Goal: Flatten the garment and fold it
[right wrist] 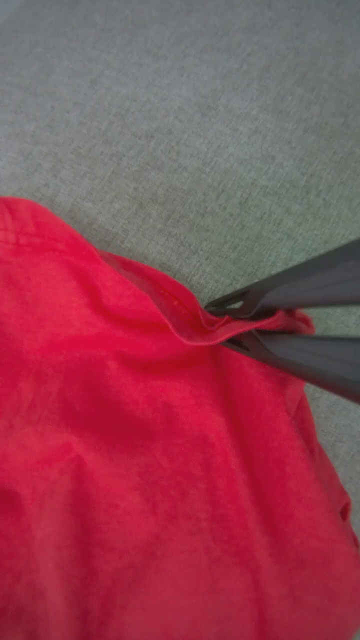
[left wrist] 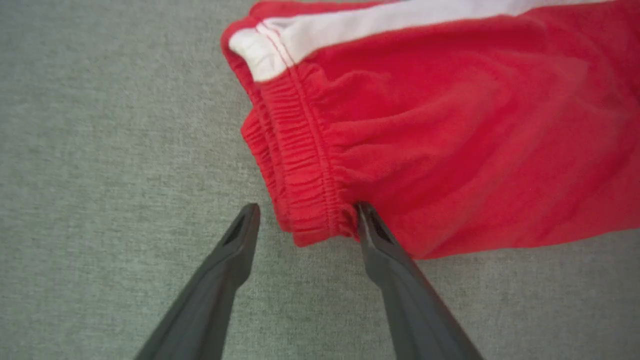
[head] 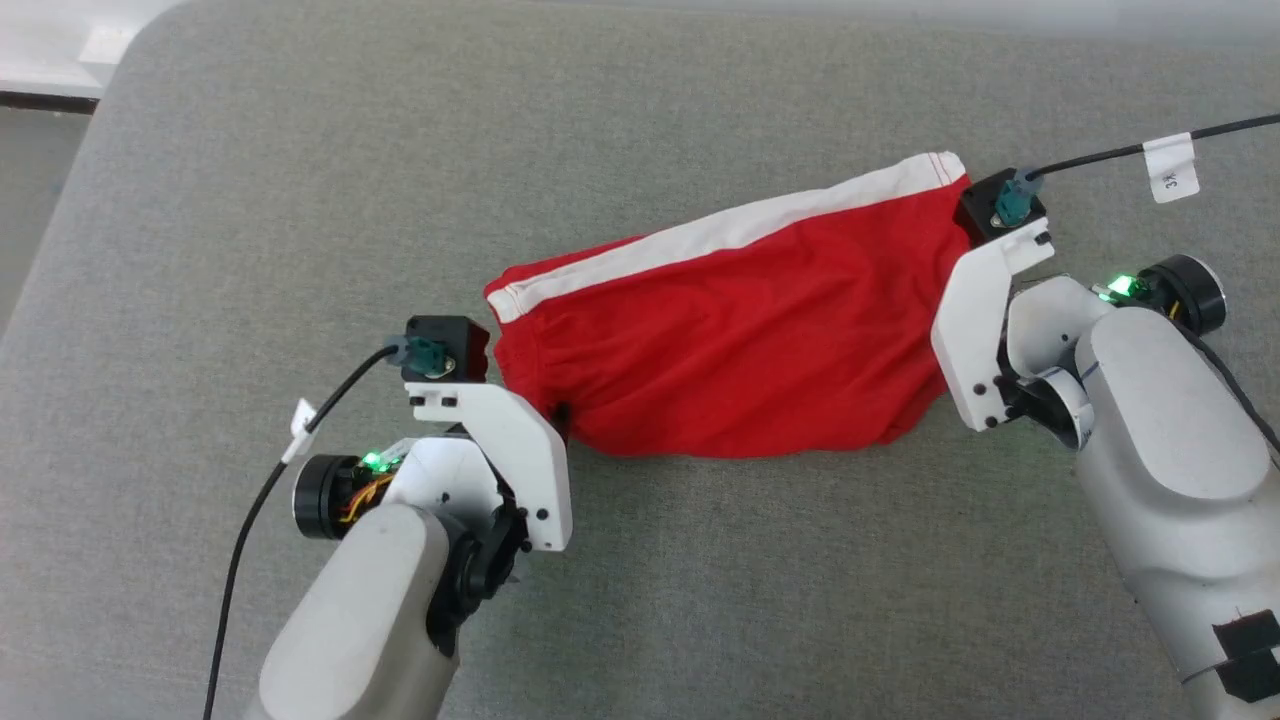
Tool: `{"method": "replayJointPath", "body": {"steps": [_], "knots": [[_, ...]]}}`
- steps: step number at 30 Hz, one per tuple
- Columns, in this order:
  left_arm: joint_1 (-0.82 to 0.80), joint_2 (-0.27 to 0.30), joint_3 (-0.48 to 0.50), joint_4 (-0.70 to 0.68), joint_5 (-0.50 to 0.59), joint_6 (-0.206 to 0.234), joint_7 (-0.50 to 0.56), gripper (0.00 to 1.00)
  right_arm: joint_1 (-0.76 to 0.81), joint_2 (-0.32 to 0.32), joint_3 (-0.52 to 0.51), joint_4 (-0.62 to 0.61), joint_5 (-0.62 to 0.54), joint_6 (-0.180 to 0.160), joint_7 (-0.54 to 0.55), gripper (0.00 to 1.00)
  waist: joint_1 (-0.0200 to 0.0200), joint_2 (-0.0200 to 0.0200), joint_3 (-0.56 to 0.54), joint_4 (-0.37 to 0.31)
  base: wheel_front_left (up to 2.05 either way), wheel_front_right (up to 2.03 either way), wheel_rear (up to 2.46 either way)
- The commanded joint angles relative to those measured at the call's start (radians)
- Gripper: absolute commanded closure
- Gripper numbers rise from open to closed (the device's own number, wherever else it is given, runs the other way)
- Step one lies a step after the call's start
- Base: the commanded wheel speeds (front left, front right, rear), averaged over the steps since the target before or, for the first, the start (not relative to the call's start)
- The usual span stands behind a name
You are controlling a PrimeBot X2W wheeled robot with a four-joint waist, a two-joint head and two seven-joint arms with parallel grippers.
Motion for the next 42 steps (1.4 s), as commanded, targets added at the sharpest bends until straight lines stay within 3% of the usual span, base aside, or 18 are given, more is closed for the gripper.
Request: {"method": "replayJointPath", "body": {"steps": [1,10,11,12,25,31,37,42], "knots": [[-0.02,0.003,-0.006,0.023,0.003,0.005,0.009,0.0,0.0,-0.002,0.007,-0.006,0.008,-0.002,0.001,1.0,-0.0001,0.0,0.012,-0.01,0.0,0.0,0.0],[-0.038,-0.02,-0.002,0.21,-0.034,-0.021,-0.012,0.0,-0.006,-0.008,0.048,-0.03,0.034,-0.002,-0.001,1.0,-0.0001,0.0,0.023,-0.037,0.0,0.0,0.0],[-0.037,-0.021,-0.003,0.223,-0.04,-0.029,-0.014,0.39,-0.006,-0.01,0.052,-0.033,0.037,-0.002,-0.001,1.0,-0.0001,0.0,0.022,-0.039,0.0,0.0,0.0],[-0.036,-0.025,0.0,0.233,-0.047,-0.034,-0.019,1.0,-0.005,-0.012,0.056,-0.035,0.039,-0.002,-0.001,1.0,-0.0001,0.0,0.021,-0.04,0.0,0.0,0.0],[-0.027,-0.008,0.065,0.255,-0.133,-0.098,-0.097,1.0,0.082,-0.04,0.023,-0.089,0.141,-0.002,-0.005,1.0,-0.0001,0.0,-0.071,-0.044,0.0,0.0,0.0],[0.037,0.041,0.087,0.233,-0.179,-0.131,-0.062,1.0,0.229,-0.053,-0.036,-0.21,0.212,-0.002,0.011,1.0,-0.0001,0.0,-0.142,-0.068,0.0,0.0,0.0],[0.099,0.064,0.097,0.197,-0.205,-0.125,-0.027,1.0,0.401,-0.042,-0.12,-0.336,0.235,-0.002,0.033,1.0,-0.0001,0.0,-0.186,-0.079,0.0,0.0,0.0],[0.151,0.078,0.107,0.153,-0.224,-0.109,-0.003,1.0,0.6,0.017,-0.213,-0.483,0.227,-0.002,0.061,1.0,-0.0001,0.0,-0.203,-0.085,0.0,0.0,0.0]]}}
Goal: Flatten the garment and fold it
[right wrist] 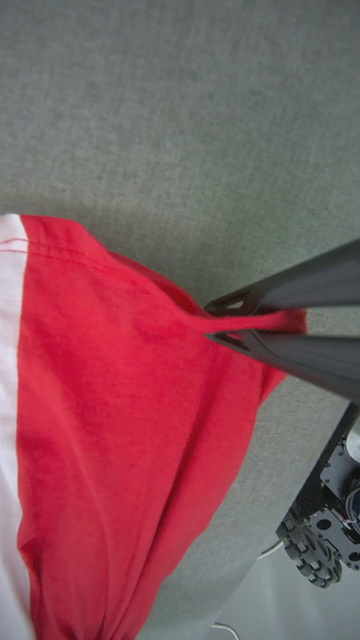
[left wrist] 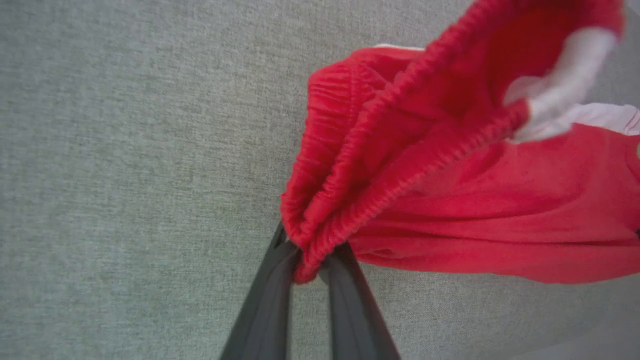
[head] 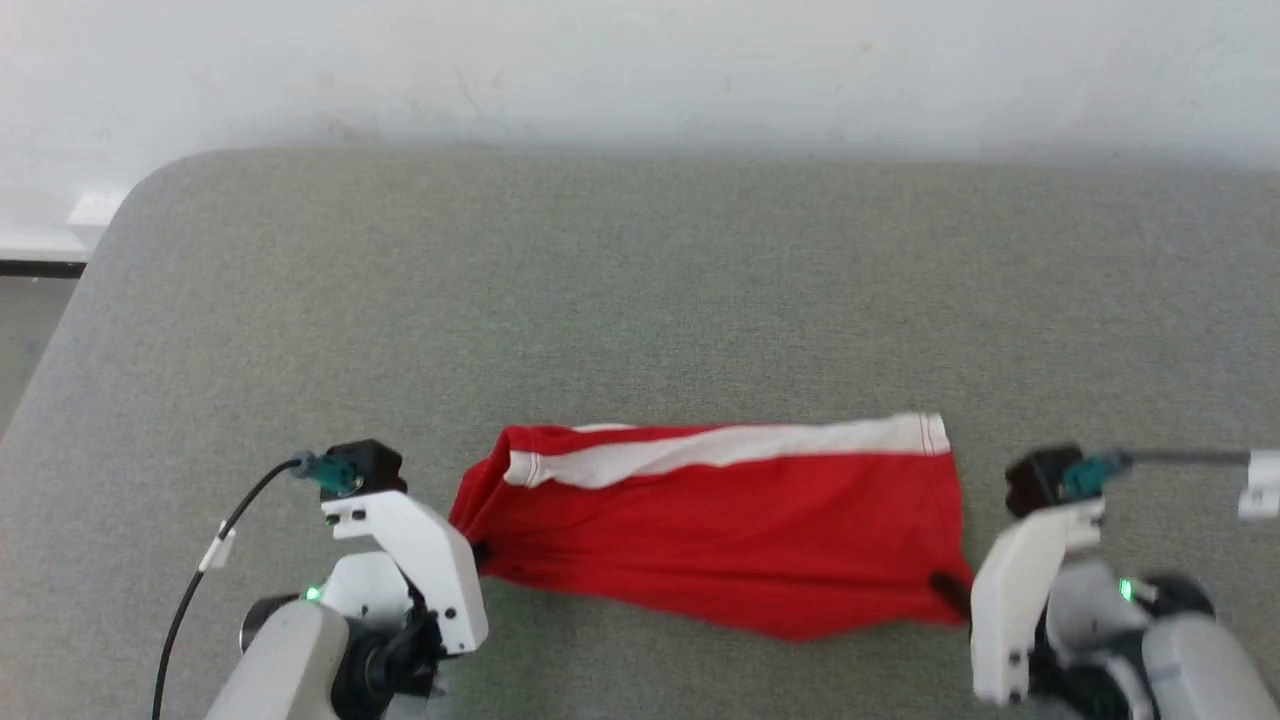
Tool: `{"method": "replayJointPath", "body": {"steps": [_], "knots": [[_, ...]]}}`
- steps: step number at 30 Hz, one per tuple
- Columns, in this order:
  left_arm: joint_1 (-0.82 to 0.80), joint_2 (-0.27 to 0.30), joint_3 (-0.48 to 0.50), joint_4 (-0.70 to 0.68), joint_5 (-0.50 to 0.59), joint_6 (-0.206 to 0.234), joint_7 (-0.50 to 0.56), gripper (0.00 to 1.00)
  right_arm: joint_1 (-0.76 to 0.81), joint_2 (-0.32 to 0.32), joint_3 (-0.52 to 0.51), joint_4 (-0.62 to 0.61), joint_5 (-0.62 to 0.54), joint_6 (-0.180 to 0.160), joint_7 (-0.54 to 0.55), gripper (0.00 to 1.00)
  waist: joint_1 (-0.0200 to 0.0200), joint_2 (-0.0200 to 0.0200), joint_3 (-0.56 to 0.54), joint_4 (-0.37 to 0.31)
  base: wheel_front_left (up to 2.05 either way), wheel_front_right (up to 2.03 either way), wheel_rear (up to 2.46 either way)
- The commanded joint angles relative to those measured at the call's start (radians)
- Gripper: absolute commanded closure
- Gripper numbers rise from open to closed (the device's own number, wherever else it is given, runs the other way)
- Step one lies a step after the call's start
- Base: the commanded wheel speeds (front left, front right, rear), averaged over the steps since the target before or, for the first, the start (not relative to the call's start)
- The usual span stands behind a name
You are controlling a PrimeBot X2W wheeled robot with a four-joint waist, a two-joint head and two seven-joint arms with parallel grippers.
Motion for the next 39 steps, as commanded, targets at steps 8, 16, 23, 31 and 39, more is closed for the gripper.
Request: {"method": "replayJointPath", "body": {"steps": [8,16,23,31,39], "knots": [[0.063,0.018,0.031,-0.039,-0.033,0.041,0.018,0.0,0.155,0.103,-0.098,-0.146,-0.042,-0.002,-0.007,0.0,0.0002,0.0,-0.009,-0.025,0.0,0.0,0.0],[0.109,0.034,0.11,-0.16,-0.045,0.093,-0.052,0.0,0.172,0.131,-0.193,-0.222,0.004,-0.002,-0.023,0.0,0.0002,0.0,-0.02,-0.031,0.0,0.0,0.0],[0.116,0.048,0.205,-0.268,0.08,0.08,-0.452,0.0,0.107,0.047,-0.18,-0.172,-0.029,-0.002,-0.027,0.0,0.0002,0.0,-0.009,-0.027,0.0,0.0,0.0],[0.122,0.025,0.159,-0.211,0.233,-0.013,-0.848,0.0,0.025,-0.033,-0.056,-0.028,0.001,-0.002,-0.035,0.0,0.0002,0.0,0.024,-0.007,0.0,0.0,0.0],[0.138,-0.04,0.201,-0.245,0.31,-0.051,-0.869,0.0,-0.047,-0.044,0.109,0.083,0.062,-0.002,-0.058,0.0,0.0002,0.0,0.044,0.001,0.0,0.0,0.0]]}}
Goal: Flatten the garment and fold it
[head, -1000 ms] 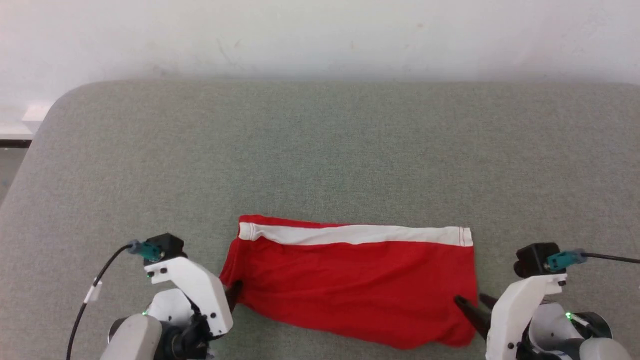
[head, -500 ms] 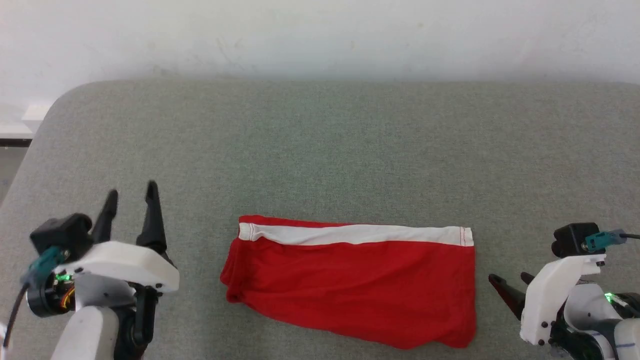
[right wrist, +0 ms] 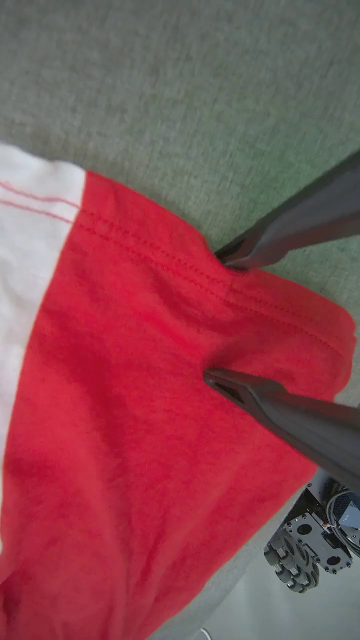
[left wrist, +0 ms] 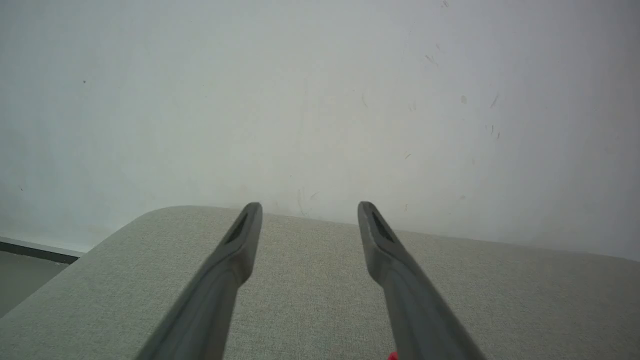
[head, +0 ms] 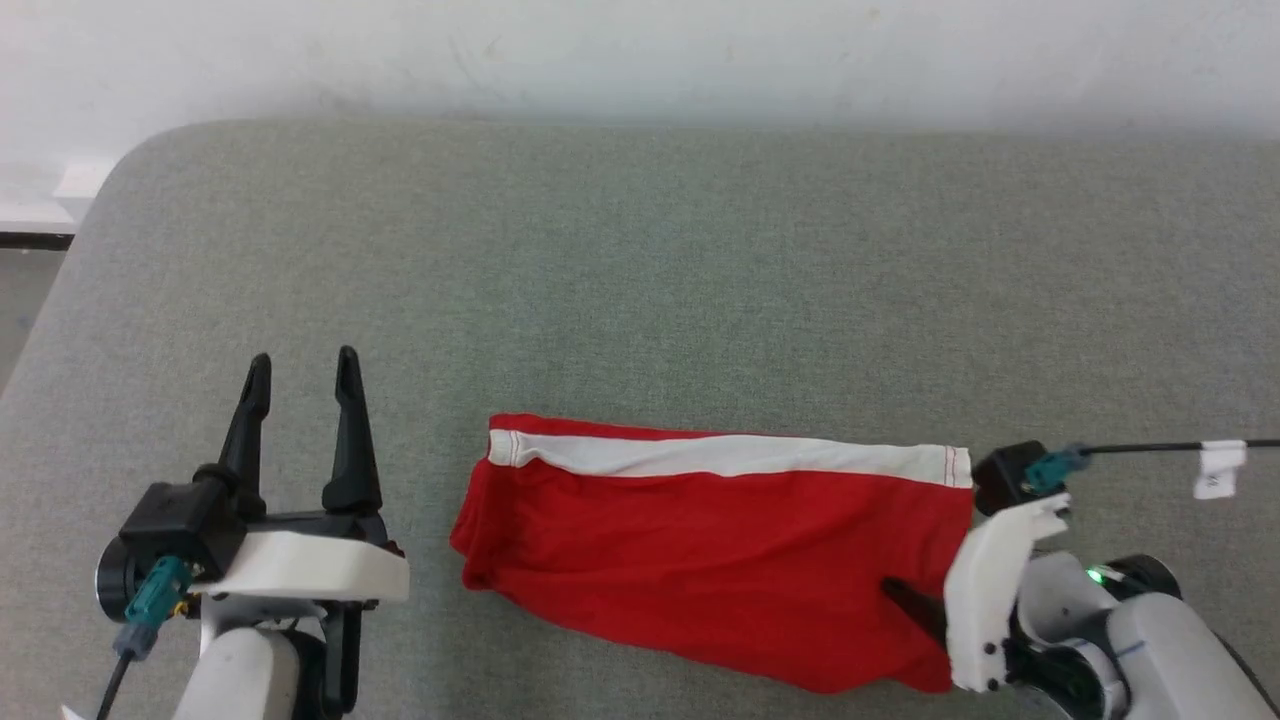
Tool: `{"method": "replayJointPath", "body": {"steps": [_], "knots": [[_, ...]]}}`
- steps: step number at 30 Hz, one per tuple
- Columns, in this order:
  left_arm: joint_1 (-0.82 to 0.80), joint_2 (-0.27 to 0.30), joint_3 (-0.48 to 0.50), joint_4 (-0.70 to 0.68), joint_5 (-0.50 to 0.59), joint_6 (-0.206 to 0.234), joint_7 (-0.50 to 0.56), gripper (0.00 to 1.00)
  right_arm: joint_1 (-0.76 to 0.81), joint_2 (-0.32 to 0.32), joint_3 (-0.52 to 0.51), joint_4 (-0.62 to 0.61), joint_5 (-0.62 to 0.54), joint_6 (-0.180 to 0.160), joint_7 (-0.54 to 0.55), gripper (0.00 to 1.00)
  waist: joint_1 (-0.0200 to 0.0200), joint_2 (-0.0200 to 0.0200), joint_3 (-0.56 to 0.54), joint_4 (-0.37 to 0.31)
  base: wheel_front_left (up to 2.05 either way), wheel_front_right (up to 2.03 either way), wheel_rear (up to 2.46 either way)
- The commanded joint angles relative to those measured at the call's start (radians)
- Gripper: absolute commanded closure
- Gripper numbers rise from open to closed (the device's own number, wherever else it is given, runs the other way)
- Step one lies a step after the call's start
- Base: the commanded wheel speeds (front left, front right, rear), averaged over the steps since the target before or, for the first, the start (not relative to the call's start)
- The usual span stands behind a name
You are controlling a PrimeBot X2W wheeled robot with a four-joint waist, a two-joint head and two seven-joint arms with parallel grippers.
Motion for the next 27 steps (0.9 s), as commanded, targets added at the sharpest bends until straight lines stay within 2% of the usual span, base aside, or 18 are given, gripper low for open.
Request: {"method": "replayJointPath", "body": {"steps": [1,8,9,10,11,12,18,27], "knots": [[0.02,-0.009,0.01,-0.008,0.013,-0.011,-0.005,0.0,-0.021,0.008,0.022,0.014,0.012,-0.001,-0.008,0.0,-0.0001,0.0,0.002,0.001,0.0,0.0,0.0],[0.032,-0.065,0.057,-0.006,0.046,-0.058,-0.005,0.0,-0.08,0.007,0.125,0.096,0.035,-0.001,-0.045,0.0,-0.0001,0.0,0.003,0.014,0.0,0.0,0.0],[0.032,-0.071,0.063,-0.004,0.051,-0.064,-0.005,0.0,-0.085,0.002,0.131,0.11,0.037,-0.001,-0.044,0.11,-0.0001,0.0,0.003,0.016,0.0,0.0,0.0],[0.032,-0.076,0.07,-0.003,0.056,-0.069,-0.005,0.0,-0.09,-0.005,0.133,0.122,0.038,-0.001,-0.044,0.63,-0.0001,0.0,0.002,0.016,0.0,0.0,0.0],[0.033,-0.08,0.075,-0.001,0.06,-0.075,-0.005,0.0,-0.095,-0.013,0.134,0.132,0.036,-0.001,-0.047,0.91,-0.0001,0.0,0.001,0.017,0.0,0.0,0.0],[0.034,-0.084,0.081,0.0,0.065,-0.08,-0.005,0.0,-0.098,-0.021,0.131,0.143,0.035,-0.001,-0.05,1.0,-0.0001,0.0,-0.001,0.017,0.0,0.0,0.0],[0.044,-0.103,0.109,0.01,0.088,-0.108,-0.005,0.0,-0.105,-0.077,0.078,0.197,0.039,-0.001,-0.06,1.0,-0.0001,0.0,-0.013,0.008,0.0,0.0,0.0],[0.048,-0.123,0.139,0.032,0.109,-0.137,-0.005,0.0,-0.125,-0.172,-0.074,0.28,-0.025,-0.001,-0.061,1.0,-0.0001,0.0,-0.02,-0.012,0.0,0.0,0.0]]}}
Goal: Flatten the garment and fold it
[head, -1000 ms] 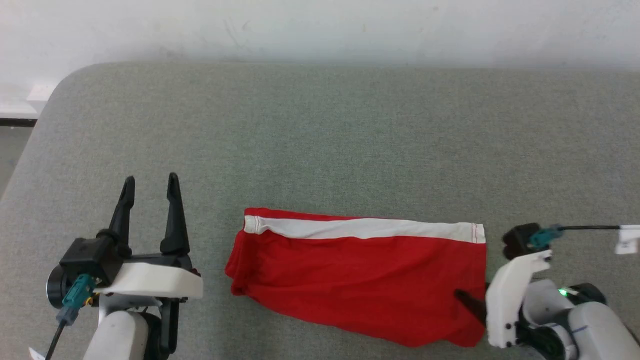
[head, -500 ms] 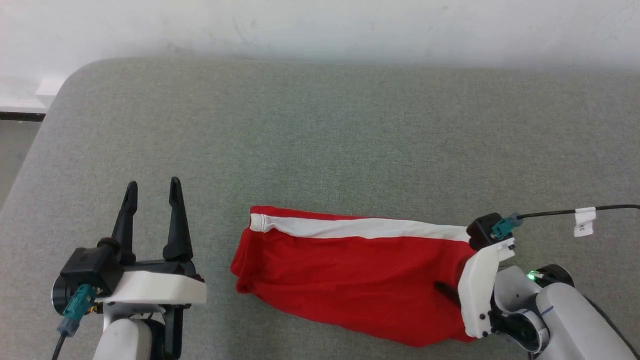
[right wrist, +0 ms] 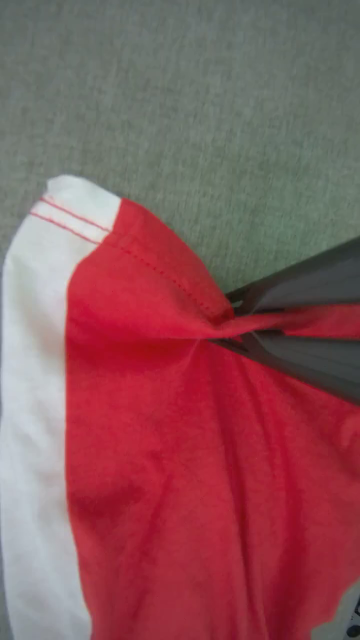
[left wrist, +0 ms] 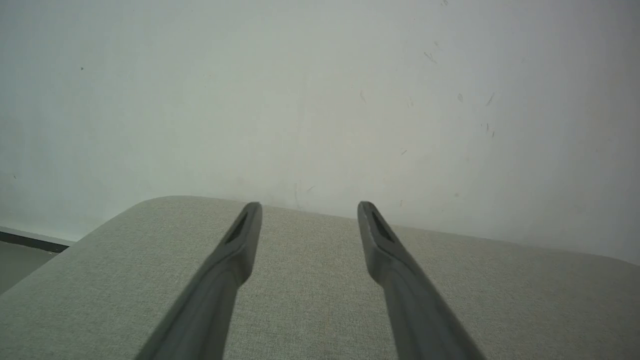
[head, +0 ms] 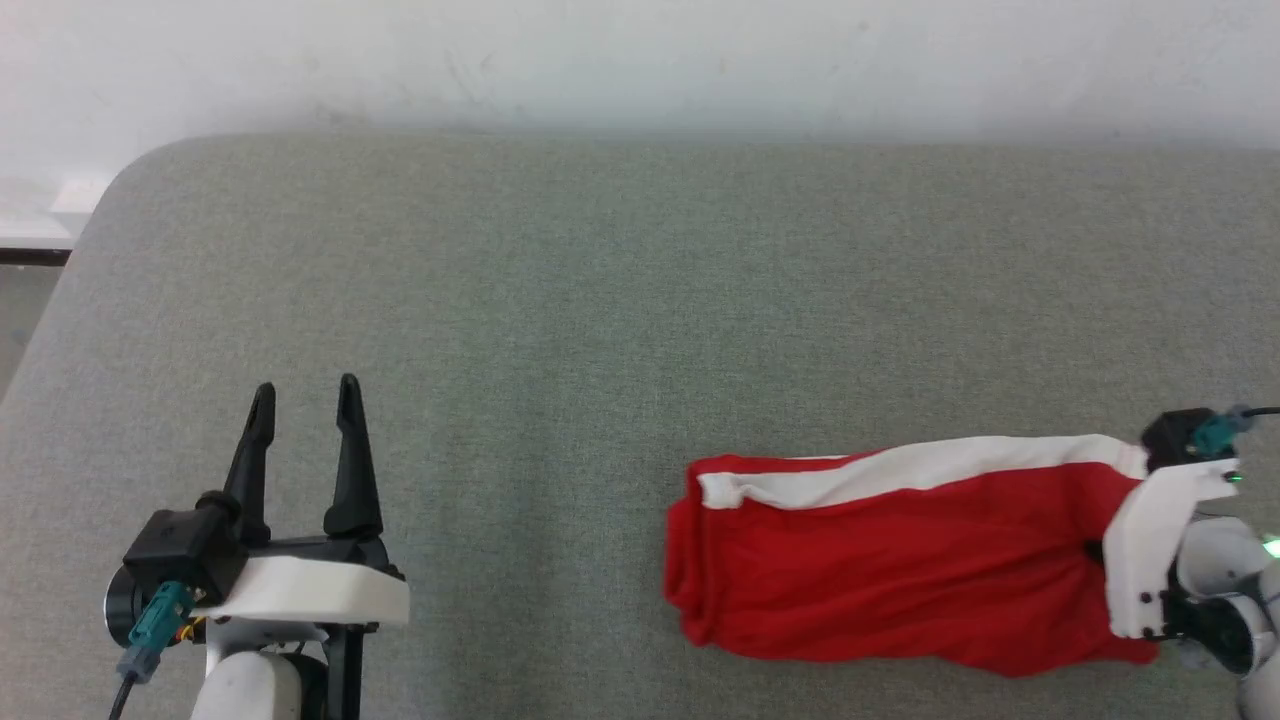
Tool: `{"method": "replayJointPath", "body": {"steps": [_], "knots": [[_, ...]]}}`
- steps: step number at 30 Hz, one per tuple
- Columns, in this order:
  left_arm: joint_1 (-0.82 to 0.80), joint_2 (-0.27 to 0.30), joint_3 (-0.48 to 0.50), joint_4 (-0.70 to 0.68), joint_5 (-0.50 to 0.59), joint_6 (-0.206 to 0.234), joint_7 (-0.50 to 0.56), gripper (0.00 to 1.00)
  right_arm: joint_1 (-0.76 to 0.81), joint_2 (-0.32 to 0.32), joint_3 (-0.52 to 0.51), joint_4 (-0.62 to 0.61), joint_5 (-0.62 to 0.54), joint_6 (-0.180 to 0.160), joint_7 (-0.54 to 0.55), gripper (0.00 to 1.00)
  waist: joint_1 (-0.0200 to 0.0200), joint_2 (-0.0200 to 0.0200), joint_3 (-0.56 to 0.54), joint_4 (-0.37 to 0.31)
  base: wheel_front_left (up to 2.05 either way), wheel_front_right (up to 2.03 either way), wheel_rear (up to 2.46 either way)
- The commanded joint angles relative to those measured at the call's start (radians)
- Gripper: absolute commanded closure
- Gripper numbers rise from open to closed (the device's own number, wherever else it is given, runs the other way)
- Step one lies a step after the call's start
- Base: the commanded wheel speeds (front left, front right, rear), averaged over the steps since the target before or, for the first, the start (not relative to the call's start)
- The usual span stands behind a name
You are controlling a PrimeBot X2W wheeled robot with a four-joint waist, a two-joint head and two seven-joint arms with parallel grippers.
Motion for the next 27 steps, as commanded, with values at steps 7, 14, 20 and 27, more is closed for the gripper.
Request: {"method": "replayJointPath", "body": {"steps": [7,14,20,27], "knots": [[0.017,-0.014,0.019,0.015,0.018,-0.019,-0.005,0.0,-0.014,-0.014,-0.048,0.001,-0.072,-0.006,0.036,1.0,0.0,0.0,-0.013,-0.013,0.0,0.0,0.0],[0.022,-0.025,0.027,0.023,0.023,-0.03,-0.005,0.0,0.014,-0.039,0.012,-0.211,-0.085,-0.006,0.142,1.0,0.0,0.0,-0.03,-0.017,0.0,0.0,0.0],[0.026,-0.033,0.031,0.025,0.03,-0.038,-0.005,0.0,0.066,-0.041,0.084,-0.434,-0.053,-0.006,0.25,1.0,0.0,0.0,-0.038,-0.016,0.0,0.0,0.0],[0.018,-0.038,0.024,0.035,0.036,-0.048,-0.005,0.0,0.08,0.005,0.172,-0.547,-0.042,-0.006,0.278,1.0,0.0,0.0,-0.032,-0.005,0.0,0.0,0.0]]}}
